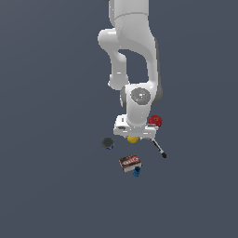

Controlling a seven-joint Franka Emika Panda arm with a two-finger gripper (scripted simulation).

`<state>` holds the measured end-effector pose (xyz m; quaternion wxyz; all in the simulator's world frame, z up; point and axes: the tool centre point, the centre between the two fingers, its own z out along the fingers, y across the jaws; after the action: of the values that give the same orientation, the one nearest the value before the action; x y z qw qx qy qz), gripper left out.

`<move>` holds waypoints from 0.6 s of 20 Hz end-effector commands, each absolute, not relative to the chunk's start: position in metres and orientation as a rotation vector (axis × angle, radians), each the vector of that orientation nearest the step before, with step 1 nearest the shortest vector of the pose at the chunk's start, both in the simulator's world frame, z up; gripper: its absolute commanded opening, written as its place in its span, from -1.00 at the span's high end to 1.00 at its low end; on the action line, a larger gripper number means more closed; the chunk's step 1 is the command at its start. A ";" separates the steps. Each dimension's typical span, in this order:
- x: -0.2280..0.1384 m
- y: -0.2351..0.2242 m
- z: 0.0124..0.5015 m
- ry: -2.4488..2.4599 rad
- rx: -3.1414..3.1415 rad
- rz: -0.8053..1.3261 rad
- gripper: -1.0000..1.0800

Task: Pick up a designated object from a clutter of objects.

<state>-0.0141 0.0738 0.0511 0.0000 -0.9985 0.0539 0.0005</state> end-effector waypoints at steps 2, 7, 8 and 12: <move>-0.018 0.059 0.069 0.170 -3.137 -0.001 1.00; -0.027 0.031 0.103 0.170 -3.137 -0.001 1.00; -0.029 0.024 0.111 0.170 -3.136 -0.001 1.00; -0.038 -0.004 0.146 0.170 -3.135 -0.001 1.00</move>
<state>-0.0347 0.0070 0.1326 0.0005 -0.9985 0.0542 0.0003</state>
